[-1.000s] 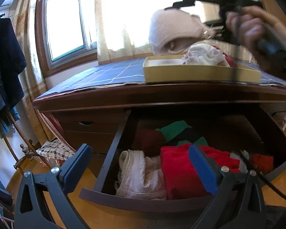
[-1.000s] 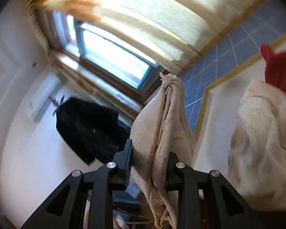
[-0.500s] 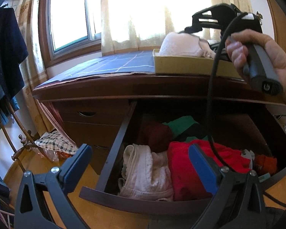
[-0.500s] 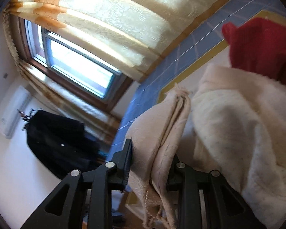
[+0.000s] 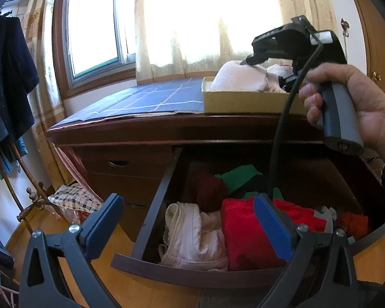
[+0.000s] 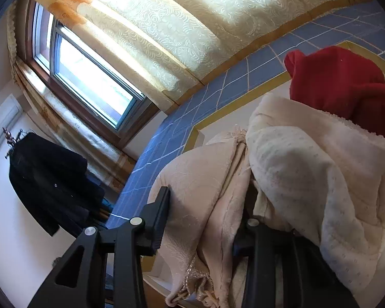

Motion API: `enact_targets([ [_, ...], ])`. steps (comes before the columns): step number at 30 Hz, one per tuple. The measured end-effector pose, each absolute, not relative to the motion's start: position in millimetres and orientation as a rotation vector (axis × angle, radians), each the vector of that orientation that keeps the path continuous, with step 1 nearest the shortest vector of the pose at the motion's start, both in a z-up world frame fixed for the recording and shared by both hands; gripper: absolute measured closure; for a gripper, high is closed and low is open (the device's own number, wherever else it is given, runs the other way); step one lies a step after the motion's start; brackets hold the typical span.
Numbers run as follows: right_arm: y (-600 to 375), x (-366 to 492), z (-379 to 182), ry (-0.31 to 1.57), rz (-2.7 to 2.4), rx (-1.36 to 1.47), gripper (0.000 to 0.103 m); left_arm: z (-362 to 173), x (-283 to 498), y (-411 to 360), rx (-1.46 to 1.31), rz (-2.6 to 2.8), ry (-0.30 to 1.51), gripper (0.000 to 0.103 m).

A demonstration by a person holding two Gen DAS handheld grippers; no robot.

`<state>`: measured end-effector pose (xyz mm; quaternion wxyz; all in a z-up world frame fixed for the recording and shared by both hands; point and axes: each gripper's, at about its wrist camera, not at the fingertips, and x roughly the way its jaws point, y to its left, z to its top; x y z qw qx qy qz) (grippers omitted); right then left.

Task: Take underwear out of drawer
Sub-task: 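Lift the beige underwear to the tray and release it with the right gripper, then reach the right gripper back into the drawer and grasp the red underwear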

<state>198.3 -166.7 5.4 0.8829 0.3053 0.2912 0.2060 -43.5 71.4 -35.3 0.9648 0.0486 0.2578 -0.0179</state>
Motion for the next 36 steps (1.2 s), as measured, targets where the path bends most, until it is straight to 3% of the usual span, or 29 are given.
enact_targets([
  [7,-165.9,196.7,4.7,0.592,0.435,0.588,0.061,-34.1,-45.1,70.2,0.102,-0.036,0.521,0.0],
  [13,-179.1,185.0,7.5,0.602,0.467,0.645,0.051,-32.9,-43.8,67.8,0.119,-0.03,0.533,0.0],
  [18,-190.5,155.6,14.7,0.59,0.469,0.632,0.049,-34.4,-43.6,62.6,0.134,-0.039,0.538,0.0],
  [22,-201.6,126.9,23.9,0.541,0.419,0.589,0.034,-35.7,-42.3,62.8,0.132,-0.038,0.546,0.0],
  [36,-234.6,12.4,32.8,0.491,0.334,0.333,0.034,-34.3,-42.9,65.6,0.136,-0.032,0.54,0.0],
])
